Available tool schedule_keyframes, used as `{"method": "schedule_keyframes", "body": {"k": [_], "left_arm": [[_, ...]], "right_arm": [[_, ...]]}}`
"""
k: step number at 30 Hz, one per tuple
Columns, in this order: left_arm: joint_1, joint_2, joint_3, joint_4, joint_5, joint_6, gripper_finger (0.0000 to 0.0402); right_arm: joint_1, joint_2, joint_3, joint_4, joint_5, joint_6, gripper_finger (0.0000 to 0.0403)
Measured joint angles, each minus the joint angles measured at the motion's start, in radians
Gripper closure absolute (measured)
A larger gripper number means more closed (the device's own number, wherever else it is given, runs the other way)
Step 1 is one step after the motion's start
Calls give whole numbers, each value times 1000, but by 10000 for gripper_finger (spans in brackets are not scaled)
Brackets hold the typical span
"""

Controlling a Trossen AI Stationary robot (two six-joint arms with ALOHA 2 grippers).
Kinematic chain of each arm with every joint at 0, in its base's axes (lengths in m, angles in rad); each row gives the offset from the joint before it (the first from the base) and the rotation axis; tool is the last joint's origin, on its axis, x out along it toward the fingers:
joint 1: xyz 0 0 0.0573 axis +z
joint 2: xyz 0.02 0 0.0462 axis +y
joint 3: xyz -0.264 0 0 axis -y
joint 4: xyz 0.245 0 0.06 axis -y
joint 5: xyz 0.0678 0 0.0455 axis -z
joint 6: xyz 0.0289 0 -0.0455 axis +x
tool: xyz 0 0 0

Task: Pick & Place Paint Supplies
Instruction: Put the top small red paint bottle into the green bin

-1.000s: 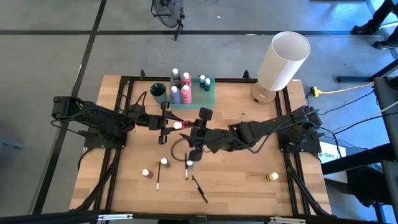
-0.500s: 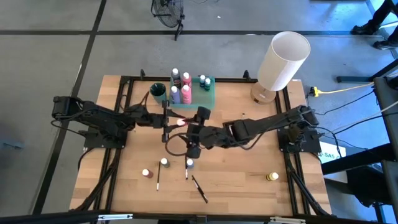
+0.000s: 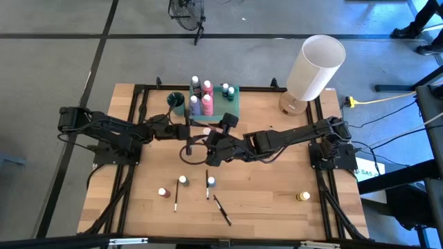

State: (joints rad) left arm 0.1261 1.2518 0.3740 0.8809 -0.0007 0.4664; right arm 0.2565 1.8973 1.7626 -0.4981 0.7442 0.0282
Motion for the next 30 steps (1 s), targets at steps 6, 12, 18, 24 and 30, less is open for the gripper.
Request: {"method": "schedule_keyframes", "body": {"k": [6, 12, 18, 24, 30], "left_arm": [[0, 0, 0, -3, -2, 0, 259], [-3, 0, 0, -3, -1, -15, 259], [-8, 0, 0, -3, -3, -11, 259], [-8, 0, 0, -3, -5, -10, 259], [-8, 0, -1, -3, -6, -8, 259]], "right_arm": [[-22, 1, 0, -54, -94, 82, 107], [-46, 1, 0, -94, -76, 88, 107], [-69, 1, 0, -97, -138, 96, 107], [-95, 1, 0, -98, -183, 99, 107], [-100, 1, 0, -98, -207, 98, 108]]}}
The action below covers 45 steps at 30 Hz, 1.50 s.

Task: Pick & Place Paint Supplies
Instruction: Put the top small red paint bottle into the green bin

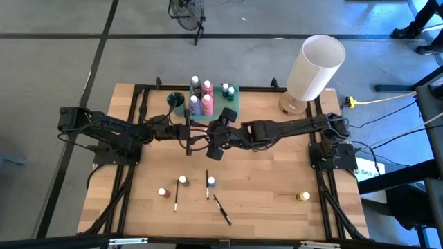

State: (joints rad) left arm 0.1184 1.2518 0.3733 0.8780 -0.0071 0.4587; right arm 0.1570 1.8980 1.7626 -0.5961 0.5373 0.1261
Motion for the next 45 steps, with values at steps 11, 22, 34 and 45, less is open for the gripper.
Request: {"method": "schedule_keyframes", "body": {"k": [11, 22, 34, 45], "left_arm": [[0, 0, 0, 0, 0, -1, 259], [0, 0, 0, -2, 0, -1, 259], [0, 0, 0, -14, -2, 0, 259], [0, 0, 0, -17, 0, -3, 259]], "right_arm": [[-8, 43, -1, 11, -4, -30, 158], [-4, 45, -1, 39, -7, -63, 176], [17, 45, -1, 38, 38, -111, 187], [20, 45, -1, 35, 43, -115, 276]]}}
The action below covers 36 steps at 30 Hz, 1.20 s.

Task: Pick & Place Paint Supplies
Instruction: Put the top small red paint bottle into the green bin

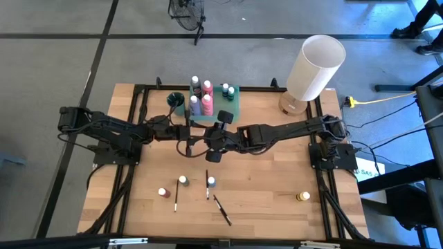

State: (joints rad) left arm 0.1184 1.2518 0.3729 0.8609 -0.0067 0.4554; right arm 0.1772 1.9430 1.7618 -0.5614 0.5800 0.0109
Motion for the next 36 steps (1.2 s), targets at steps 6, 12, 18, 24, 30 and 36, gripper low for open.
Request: {"method": "schedule_keyframes", "body": {"k": [6, 12, 18, 24, 30, 36], "left_arm": [[0, 0, 0, 0, 0, 0, 259], [0, 0, 0, 2, 0, 1, 258], [0, 0, 0, 18, 1, 13, 246], [0, 0, 0, 17, 8, 67, 211], [0, 0, 0, -5, -36, 92, 180], [1, -1, 0, -21, -218, 128, 167]], "right_arm": [[0, 0, 0, -3, 0, 0, 285], [1, 0, 0, -4, 7, 3, 285], [3, -2, 2, -5, 18, 4, 285], [8, -2, 2, -18, 18, 9, 285], [23, -2, 2, -96, 37, 77, 285], [45, 0, 1, -347, 217, 288, 285]]}}
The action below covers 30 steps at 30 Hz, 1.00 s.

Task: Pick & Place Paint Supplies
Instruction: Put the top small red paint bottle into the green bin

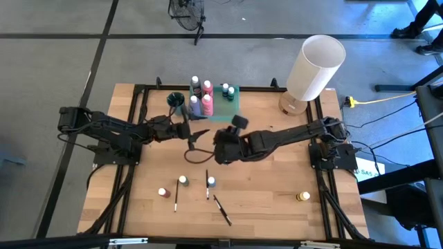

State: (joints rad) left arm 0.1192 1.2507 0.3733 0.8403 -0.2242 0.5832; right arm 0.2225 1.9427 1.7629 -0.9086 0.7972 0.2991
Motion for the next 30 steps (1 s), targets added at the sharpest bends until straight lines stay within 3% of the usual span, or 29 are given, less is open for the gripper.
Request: {"method": "schedule_keyframes", "body": {"k": [4, 8, 12, 20, 25, 30], "left_arm": [[1, 0, 0, 0, -112, 27, 167], [0, 0, 0, -7, -194, 44, 171], [-4, 0, 0, -14, -225, 31, 170], [-62, 0, 0, -195, -274, -80, 175], [-128, 1, 0, -286, -434, -124, 183], [-227, -17, 0, -282, -684, -48, 185]], "right_arm": [[-11, 0, 0, -166, 103, 163, 285], [-26, 0, 0, -268, 123, 286, 285], [-44, 0, 0, -342, 129, 281, 285], [-97, 0, 0, -513, 327, 277, 285], [-178, 0, -1, -641, 355, 299, 284], [-263, 0, -1, -649, 390, 234, 284]]}}
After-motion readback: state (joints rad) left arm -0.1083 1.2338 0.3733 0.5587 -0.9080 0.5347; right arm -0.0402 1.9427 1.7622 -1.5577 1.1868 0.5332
